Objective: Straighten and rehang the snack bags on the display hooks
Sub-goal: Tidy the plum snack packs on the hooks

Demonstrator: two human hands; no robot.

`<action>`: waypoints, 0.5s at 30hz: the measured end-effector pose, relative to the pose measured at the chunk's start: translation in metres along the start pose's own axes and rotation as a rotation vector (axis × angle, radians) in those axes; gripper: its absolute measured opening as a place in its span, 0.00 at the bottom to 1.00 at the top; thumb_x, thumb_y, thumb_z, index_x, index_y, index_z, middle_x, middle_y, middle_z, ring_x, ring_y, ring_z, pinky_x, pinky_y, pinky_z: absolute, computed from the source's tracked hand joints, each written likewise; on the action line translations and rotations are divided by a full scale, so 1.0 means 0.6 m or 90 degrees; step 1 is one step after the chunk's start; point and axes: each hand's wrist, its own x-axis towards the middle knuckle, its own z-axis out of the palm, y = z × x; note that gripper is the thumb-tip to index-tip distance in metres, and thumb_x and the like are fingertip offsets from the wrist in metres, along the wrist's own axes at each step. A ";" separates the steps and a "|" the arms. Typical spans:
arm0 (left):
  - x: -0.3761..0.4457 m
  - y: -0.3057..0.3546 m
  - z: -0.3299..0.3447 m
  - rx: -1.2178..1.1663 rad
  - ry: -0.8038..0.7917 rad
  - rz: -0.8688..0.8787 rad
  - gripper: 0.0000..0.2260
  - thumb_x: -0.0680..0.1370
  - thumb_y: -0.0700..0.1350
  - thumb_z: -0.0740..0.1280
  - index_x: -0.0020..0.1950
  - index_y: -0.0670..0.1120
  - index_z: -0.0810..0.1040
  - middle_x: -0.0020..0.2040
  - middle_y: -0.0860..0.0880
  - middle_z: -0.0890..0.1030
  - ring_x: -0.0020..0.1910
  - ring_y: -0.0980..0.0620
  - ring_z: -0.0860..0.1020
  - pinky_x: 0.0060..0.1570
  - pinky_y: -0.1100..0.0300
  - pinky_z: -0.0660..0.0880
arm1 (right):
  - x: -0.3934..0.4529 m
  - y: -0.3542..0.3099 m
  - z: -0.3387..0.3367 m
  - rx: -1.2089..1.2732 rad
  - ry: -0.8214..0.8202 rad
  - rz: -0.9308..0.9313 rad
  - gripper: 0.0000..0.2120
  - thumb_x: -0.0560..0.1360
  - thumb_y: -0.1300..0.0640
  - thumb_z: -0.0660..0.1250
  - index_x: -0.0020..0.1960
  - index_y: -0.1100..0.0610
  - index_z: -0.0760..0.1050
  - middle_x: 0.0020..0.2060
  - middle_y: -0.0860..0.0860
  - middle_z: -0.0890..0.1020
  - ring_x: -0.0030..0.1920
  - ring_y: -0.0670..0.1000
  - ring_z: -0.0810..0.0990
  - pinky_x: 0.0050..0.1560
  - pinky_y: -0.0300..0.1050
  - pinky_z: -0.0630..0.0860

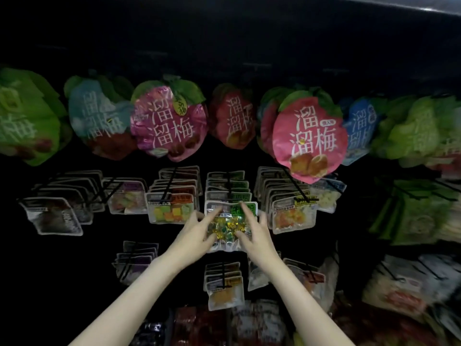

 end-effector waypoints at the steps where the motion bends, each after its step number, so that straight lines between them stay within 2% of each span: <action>1: 0.005 -0.002 0.001 0.032 0.010 0.006 0.29 0.80 0.46 0.60 0.74 0.64 0.49 0.55 0.50 0.61 0.52 0.55 0.66 0.50 0.67 0.64 | 0.008 0.002 0.001 0.000 0.011 0.001 0.30 0.79 0.61 0.61 0.75 0.43 0.52 0.74 0.52 0.50 0.74 0.51 0.54 0.64 0.34 0.58; 4: 0.025 -0.006 0.002 0.112 0.029 0.027 0.29 0.80 0.46 0.59 0.74 0.63 0.47 0.54 0.48 0.61 0.54 0.52 0.64 0.52 0.64 0.65 | 0.030 0.007 -0.001 -0.016 0.028 -0.002 0.26 0.79 0.60 0.60 0.74 0.48 0.57 0.72 0.51 0.52 0.72 0.50 0.58 0.57 0.26 0.53; 7: 0.040 -0.006 0.007 0.160 0.022 0.002 0.28 0.80 0.46 0.58 0.75 0.59 0.49 0.65 0.42 0.60 0.67 0.43 0.60 0.64 0.55 0.63 | 0.043 0.011 -0.004 -0.041 0.017 -0.008 0.24 0.80 0.59 0.60 0.74 0.49 0.60 0.72 0.52 0.53 0.72 0.51 0.59 0.56 0.25 0.52; 10: 0.040 -0.005 0.009 0.223 0.049 -0.007 0.28 0.79 0.47 0.60 0.76 0.57 0.51 0.74 0.42 0.50 0.72 0.40 0.50 0.69 0.46 0.57 | 0.048 0.012 -0.005 -0.057 0.002 -0.015 0.24 0.80 0.59 0.60 0.74 0.48 0.60 0.71 0.52 0.54 0.72 0.51 0.60 0.57 0.27 0.54; 12: 0.035 -0.010 0.012 0.289 0.100 0.047 0.28 0.75 0.48 0.65 0.74 0.52 0.59 0.76 0.42 0.49 0.73 0.38 0.50 0.67 0.40 0.60 | 0.047 0.014 -0.006 -0.059 -0.010 -0.014 0.24 0.79 0.59 0.60 0.73 0.48 0.60 0.71 0.52 0.54 0.71 0.52 0.61 0.59 0.28 0.55; 15: 0.035 -0.023 0.021 0.385 0.126 0.140 0.31 0.65 0.49 0.74 0.68 0.46 0.71 0.74 0.44 0.62 0.71 0.41 0.57 0.58 0.39 0.70 | 0.045 0.020 -0.006 -0.048 -0.032 -0.006 0.25 0.79 0.60 0.60 0.74 0.47 0.59 0.71 0.52 0.53 0.72 0.51 0.59 0.61 0.29 0.54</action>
